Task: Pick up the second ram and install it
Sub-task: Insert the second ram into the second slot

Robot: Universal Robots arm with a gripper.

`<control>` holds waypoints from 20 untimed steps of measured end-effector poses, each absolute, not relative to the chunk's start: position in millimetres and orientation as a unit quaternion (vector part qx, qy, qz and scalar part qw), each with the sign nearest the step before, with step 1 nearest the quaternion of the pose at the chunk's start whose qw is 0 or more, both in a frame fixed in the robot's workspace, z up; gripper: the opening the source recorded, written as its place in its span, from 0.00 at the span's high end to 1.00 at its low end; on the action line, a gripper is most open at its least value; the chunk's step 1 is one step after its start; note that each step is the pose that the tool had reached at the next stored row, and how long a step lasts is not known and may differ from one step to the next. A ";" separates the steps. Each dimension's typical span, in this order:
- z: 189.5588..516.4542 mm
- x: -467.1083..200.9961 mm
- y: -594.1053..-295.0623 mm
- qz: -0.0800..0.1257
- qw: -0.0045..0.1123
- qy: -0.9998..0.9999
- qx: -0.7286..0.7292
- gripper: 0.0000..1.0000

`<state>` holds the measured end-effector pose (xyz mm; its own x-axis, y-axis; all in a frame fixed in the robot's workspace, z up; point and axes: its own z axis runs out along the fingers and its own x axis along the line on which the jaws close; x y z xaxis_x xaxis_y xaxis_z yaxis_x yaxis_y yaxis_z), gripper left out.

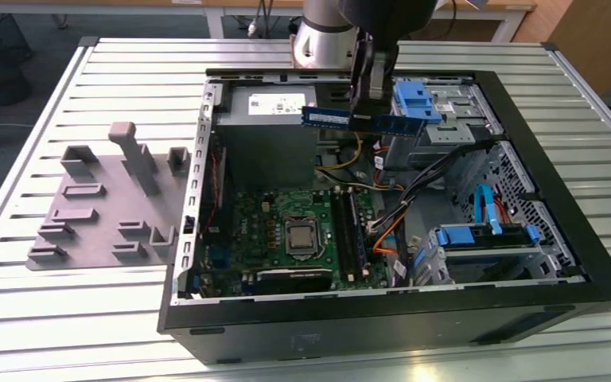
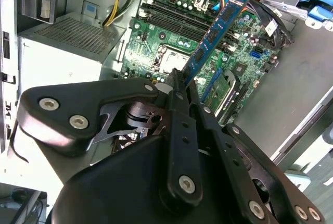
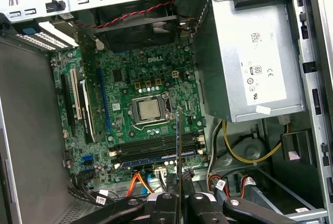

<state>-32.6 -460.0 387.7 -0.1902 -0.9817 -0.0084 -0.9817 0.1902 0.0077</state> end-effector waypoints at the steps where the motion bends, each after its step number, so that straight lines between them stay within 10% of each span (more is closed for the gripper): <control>1: 387.7 -32.6 -460.0 0.006 0.001 0.772 -0.635 0.86; 20: 387.5 -32.6 -460.0 0.006 0.001 0.788 -0.616 0.86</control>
